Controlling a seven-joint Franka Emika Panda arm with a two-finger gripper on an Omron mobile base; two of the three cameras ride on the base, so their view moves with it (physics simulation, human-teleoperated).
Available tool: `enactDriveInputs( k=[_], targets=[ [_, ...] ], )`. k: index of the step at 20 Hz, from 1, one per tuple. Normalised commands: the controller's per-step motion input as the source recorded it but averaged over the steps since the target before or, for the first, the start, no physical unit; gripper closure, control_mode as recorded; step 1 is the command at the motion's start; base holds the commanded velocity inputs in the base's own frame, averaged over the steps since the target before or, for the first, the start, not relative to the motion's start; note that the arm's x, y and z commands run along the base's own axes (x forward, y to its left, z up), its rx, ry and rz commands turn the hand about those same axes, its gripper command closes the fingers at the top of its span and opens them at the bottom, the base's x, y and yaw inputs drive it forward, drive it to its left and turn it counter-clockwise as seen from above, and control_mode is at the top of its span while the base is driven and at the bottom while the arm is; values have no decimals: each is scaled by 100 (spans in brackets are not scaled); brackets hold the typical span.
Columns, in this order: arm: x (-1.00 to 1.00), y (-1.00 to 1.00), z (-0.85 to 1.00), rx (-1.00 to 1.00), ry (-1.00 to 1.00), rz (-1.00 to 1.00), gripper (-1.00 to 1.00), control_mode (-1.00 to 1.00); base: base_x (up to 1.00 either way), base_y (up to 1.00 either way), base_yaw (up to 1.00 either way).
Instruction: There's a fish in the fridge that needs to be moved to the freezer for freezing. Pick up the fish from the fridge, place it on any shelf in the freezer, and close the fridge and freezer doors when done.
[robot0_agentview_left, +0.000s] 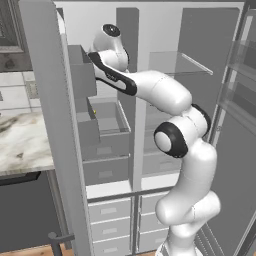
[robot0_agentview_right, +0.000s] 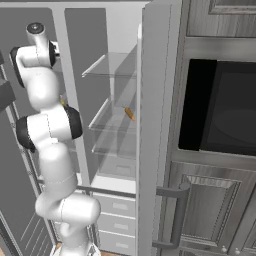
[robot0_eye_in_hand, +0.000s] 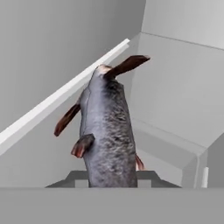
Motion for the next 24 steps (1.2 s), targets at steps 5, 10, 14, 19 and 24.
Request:
enactDriveInputs(
  k=[5, 10, 14, 19, 24],
  targets=[
    [10, 22, -44, 0, 0, 0, -100, -100, 0, 0, 0],
    [4, 0, -23, 0, 0, 0, -100, -100, 0, 0, 0],
    [-28, 0, -7, 0, 0, -3, -100, -100, 0, 0, 0],
    [-69, -17, -35, 0, 0, -6, -100, -100, 0, 0, 0],
    [-74, -48, -76, 2, 0, -1, -100, -100, 0, 0, 0]
  ],
)
